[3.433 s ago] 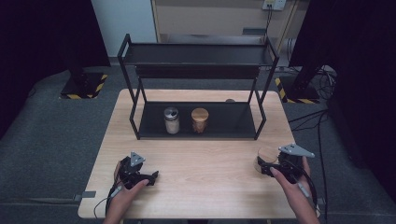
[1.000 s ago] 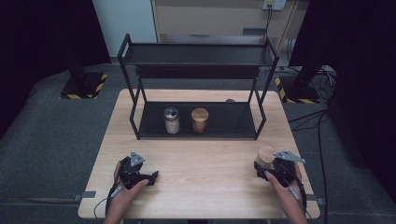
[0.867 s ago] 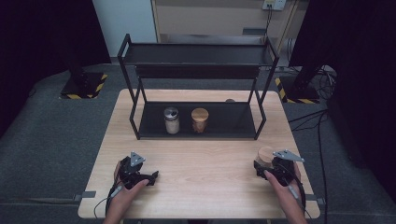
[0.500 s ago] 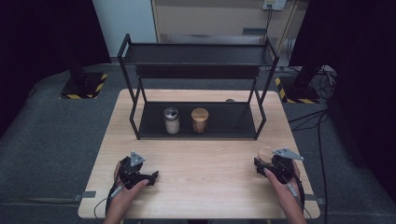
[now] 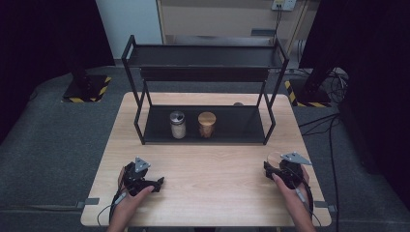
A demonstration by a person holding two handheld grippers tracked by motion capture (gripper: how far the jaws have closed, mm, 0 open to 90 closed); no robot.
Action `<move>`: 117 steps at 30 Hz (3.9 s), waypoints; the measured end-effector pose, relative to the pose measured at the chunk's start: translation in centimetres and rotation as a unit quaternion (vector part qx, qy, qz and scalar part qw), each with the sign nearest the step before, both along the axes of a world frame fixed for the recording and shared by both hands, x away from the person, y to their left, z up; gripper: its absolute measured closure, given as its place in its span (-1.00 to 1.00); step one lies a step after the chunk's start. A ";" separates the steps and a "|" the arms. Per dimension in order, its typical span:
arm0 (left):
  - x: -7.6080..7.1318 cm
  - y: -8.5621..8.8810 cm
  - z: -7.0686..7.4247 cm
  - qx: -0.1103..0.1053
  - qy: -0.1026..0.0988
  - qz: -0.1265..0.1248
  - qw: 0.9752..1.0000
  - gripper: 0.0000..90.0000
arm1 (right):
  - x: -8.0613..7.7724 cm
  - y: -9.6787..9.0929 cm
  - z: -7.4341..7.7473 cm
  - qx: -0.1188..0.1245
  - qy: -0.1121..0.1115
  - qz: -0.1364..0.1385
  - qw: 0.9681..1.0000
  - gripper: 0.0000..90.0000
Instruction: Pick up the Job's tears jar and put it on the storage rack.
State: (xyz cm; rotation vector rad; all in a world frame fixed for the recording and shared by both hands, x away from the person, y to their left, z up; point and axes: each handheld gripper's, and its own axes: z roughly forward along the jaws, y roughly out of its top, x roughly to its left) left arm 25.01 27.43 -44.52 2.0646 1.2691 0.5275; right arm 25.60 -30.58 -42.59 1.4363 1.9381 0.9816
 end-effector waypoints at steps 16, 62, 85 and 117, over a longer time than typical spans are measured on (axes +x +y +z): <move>0.0 0.0 0.0 0.000 0.000 0.000 1.000 -1.00 | -0.4 1.1 1.7 -0.001 -0.012 0.026 1.000 -0.42; 0.0 0.0 0.0 0.000 0.000 0.000 1.000 -1.00 | 1.4 5.5 3.8 -0.011 -0.013 0.083 0.996 -0.42; 0.0 0.0 0.0 0.000 0.000 0.000 1.000 -1.00 | 2.4 7.6 4.1 -0.011 -0.014 0.105 0.994 -0.42; 0.0 0.0 0.0 -0.001 0.000 0.000 1.000 -1.00 | 4.8 9.5 4.1 -0.009 -0.016 0.104 0.994 -0.42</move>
